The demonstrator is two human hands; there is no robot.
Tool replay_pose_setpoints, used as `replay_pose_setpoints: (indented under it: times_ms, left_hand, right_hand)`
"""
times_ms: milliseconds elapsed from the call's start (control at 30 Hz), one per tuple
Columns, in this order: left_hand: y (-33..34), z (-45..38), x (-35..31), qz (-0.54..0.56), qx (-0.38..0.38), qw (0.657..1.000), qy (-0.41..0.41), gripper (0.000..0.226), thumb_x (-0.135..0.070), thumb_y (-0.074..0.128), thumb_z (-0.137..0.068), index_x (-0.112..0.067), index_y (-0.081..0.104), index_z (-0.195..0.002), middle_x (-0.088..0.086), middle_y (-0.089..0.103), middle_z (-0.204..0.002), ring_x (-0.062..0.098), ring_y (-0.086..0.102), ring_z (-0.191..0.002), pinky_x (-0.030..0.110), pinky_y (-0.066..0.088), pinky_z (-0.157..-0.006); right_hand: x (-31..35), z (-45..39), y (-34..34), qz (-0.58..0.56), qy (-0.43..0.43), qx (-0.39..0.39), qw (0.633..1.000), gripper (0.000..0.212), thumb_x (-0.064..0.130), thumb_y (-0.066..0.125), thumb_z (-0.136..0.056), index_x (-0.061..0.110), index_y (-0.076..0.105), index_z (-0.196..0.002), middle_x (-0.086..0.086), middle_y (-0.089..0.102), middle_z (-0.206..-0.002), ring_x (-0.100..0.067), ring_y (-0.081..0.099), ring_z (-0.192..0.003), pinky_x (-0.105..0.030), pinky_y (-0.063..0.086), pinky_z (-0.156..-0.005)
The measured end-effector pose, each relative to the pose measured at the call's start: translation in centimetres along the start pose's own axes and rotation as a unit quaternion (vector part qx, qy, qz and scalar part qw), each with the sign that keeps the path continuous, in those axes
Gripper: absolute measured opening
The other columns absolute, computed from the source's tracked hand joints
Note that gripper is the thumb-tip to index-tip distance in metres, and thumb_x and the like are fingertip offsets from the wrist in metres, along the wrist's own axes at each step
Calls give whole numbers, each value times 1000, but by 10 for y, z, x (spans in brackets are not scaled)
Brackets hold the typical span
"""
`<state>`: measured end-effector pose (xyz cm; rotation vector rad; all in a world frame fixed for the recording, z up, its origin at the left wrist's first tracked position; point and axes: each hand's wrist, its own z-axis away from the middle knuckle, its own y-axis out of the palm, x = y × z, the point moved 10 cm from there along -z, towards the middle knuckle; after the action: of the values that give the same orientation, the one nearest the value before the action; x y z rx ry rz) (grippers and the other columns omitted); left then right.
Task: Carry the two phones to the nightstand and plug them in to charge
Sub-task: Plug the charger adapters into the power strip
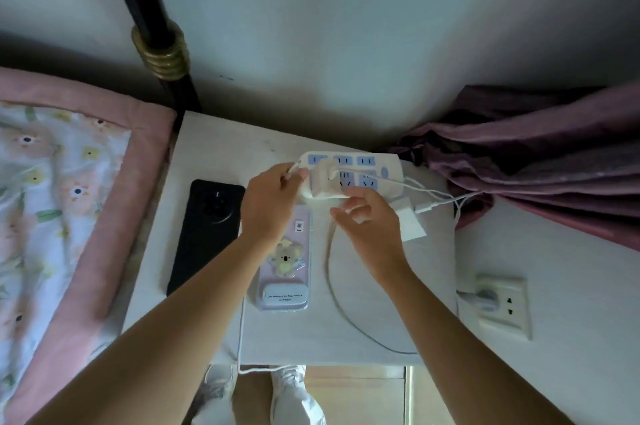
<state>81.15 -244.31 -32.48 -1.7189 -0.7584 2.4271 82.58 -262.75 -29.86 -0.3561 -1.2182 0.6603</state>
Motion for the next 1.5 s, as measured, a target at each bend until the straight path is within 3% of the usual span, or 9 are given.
replay_pose_setpoints:
  times_ms: [67, 133, 267, 367, 467, 733, 967, 1267, 1500]
  left_hand:
    - [-1, 0, -3, 3, -1, 1000, 10, 38, -35, 39, -99, -17, 56, -69, 0, 62, -62, 13, 54, -52, 28, 39, -47]
    - [-5, -2, -6, -3, -16, 1000, 3, 38, -32, 41, -98, -15, 56, -68, -2, 57, -58, 7, 50, -50, 19, 37, -48]
    - [-1, -11, -5, 63, -34, 996, -61, 28, -31, 53, -92, -13, 63, -73, 0, 61, -65, 6, 53, -58, 14, 36, -50]
    - [7, -18, -5, 83, -37, 992, -93, 20, -30, 58, -90, -16, 68, -80, -2, 61, -65, 9, 52, -58, 15, 37, -51]
    - [8, -22, -3, 96, -56, 988, -108, 7, -24, 63, -87, -23, 70, -89, -8, 59, -63, 4, 49, -57, 7, 35, -45]
    - [7, -27, -2, 48, -45, 993, -97, 19, -18, 66, -84, -12, 74, -100, 2, 63, -73, 8, 52, -60, 21, 37, -56]
    - [8, -30, 2, 58, -28, 993, -99, 17, -19, 66, -83, -15, 75, -96, -9, 63, -63, 15, 57, -65, 27, 41, -61]
    - [8, -31, 7, 78, -17, 991, -108, 14, -24, 67, -83, -20, 76, -93, -2, 67, -71, 12, 57, -66, 22, 40, -58]
    - [9, -34, 9, 68, -10, 992, -103, 18, -28, 66, -84, -19, 76, -95, 0, 70, -78, 11, 59, -67, 19, 39, -54]
  right_hand:
    - [-18, 13, -18, -6, 28, -63, 998, 9, 28, 71, -80, 23, 64, -78, 10, 66, -76, -2, 60, -71, -16, 46, -67]
    - [-44, 29, -41, 5, 92, -151, 984, 23, 35, 72, -78, 22, 60, -63, 9, 64, -64, -7, 60, -64, -23, 47, -62]
    - [-104, 61, -83, -61, 230, -313, 919, 37, 34, 83, -65, 14, 55, -80, -1, 59, -79, -23, 57, -73, -22, 37, -53]
    - [-120, 47, -78, -167, 199, -277, 925, 64, 18, 89, -58, 7, 52, -109, -13, 59, -105, -29, 61, -92, -19, 49, -64]
    - [-106, 28, -69, -243, 153, -203, 936, 71, 2, 83, -65, 10, 48, -126, -4, 59, -114, -17, 63, -95, -20, 54, -78]
    - [-82, -2, -72, -185, 118, -176, 960, 21, 28, 82, -67, 16, 68, -78, 0, 70, -76, -17, 64, -73, -35, 53, -67]
    - [-47, -21, -76, -302, 130, -204, 922, 17, 18, 78, -75, 8, 65, -81, -8, 71, -83, -15, 70, -74, -31, 59, -60]
    - [-23, -53, -83, -123, 88, -249, 957, 27, 43, 70, -67, 16, 68, -72, -1, 70, -69, -24, 68, -67, -48, 58, -63]
    - [17, -54, -83, 125, 13, -252, 959, 34, 43, 65, -79, 11, 66, -92, -8, 68, -92, -28, 60, -87, -33, 40, -69]
